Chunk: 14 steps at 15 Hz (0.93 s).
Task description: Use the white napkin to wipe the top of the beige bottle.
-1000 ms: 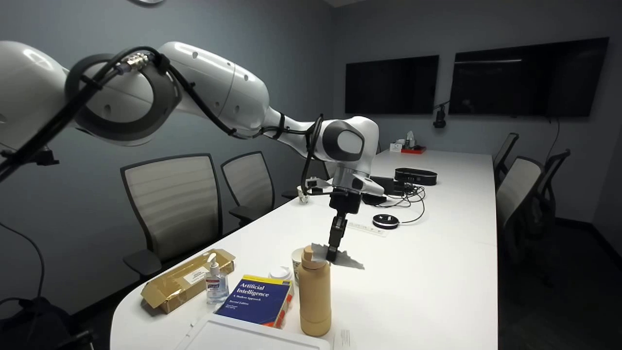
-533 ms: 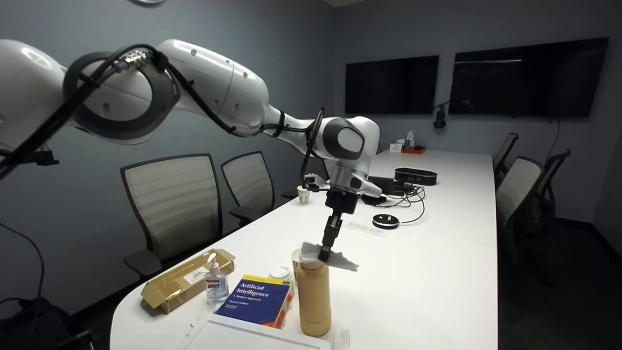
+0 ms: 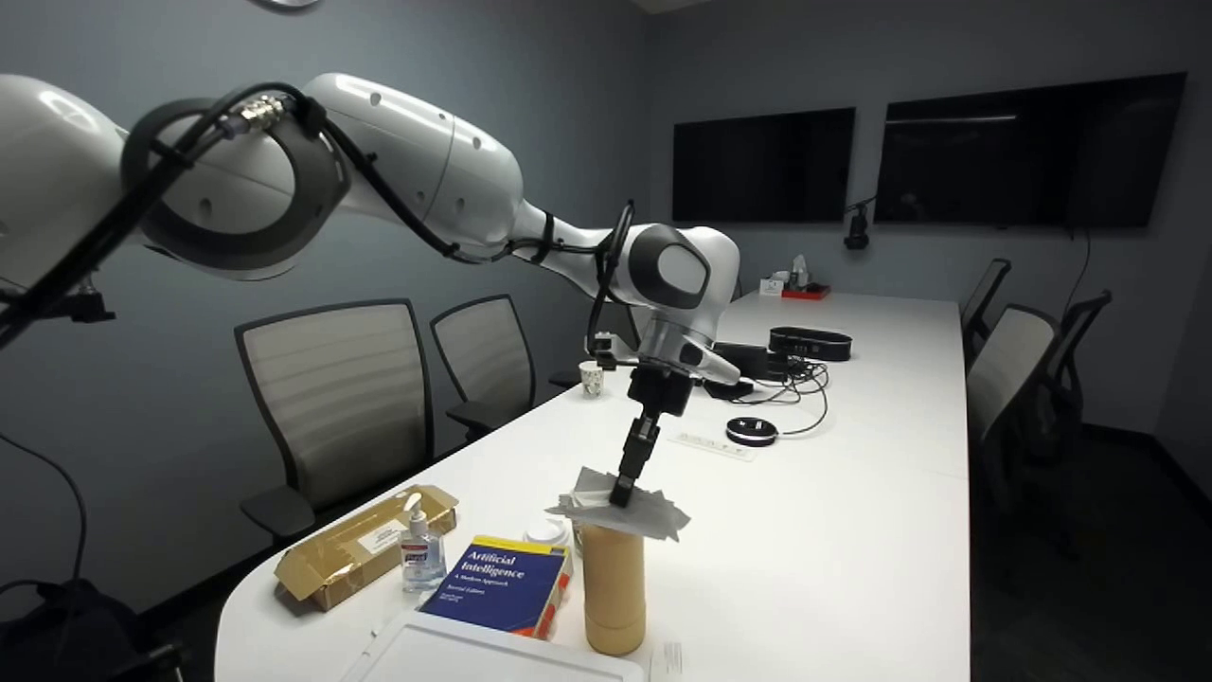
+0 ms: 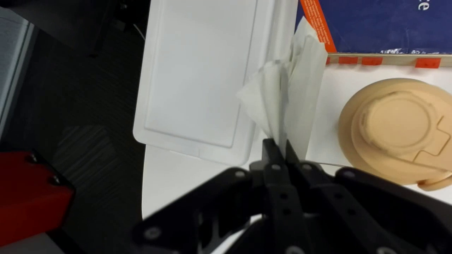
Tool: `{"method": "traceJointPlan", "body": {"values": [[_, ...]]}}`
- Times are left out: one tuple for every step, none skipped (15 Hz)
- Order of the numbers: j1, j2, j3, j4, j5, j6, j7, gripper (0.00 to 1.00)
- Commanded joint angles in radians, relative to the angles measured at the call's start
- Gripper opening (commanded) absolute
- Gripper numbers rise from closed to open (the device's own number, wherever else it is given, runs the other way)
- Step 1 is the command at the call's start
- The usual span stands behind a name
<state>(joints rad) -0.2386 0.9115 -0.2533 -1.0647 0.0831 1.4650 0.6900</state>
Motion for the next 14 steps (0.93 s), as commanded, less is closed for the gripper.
{"method": "traceJointPlan", "body": {"values": [[0.011, -0.011, 0.010, 0.000, 0.001, 0.009, -0.008, 0.01], [0.017, -0.009, 0.012, 0.001, -0.003, 0.024, -0.002, 0.01], [0.022, -0.008, 0.012, 0.003, -0.008, 0.037, 0.001, 0.01], [0.029, -0.005, 0.009, 0.006, -0.012, 0.046, 0.005, 0.01], [0.035, -0.003, 0.009, 0.009, -0.013, 0.055, 0.005, 0.01], [0.041, -0.003, 0.009, 0.010, -0.013, 0.067, 0.006, 0.01], [0.047, -0.002, 0.008, 0.011, -0.014, 0.078, 0.006, 0.01], [0.052, 0.000, 0.007, 0.012, -0.014, 0.088, 0.005, 0.01], [0.057, -0.001, 0.007, 0.011, -0.014, 0.099, 0.005, 0.01], [0.061, -0.002, 0.007, 0.010, -0.013, 0.110, 0.004, 0.01], [0.065, -0.003, 0.007, 0.009, -0.013, 0.120, 0.003, 0.01], [0.068, -0.004, 0.006, 0.007, -0.013, 0.131, 0.001, 0.01], [0.068, -0.009, 0.008, 0.003, -0.008, 0.140, -0.003, 0.01], [0.069, -0.013, 0.009, 0.000, -0.006, 0.148, -0.005, 0.01]]}}
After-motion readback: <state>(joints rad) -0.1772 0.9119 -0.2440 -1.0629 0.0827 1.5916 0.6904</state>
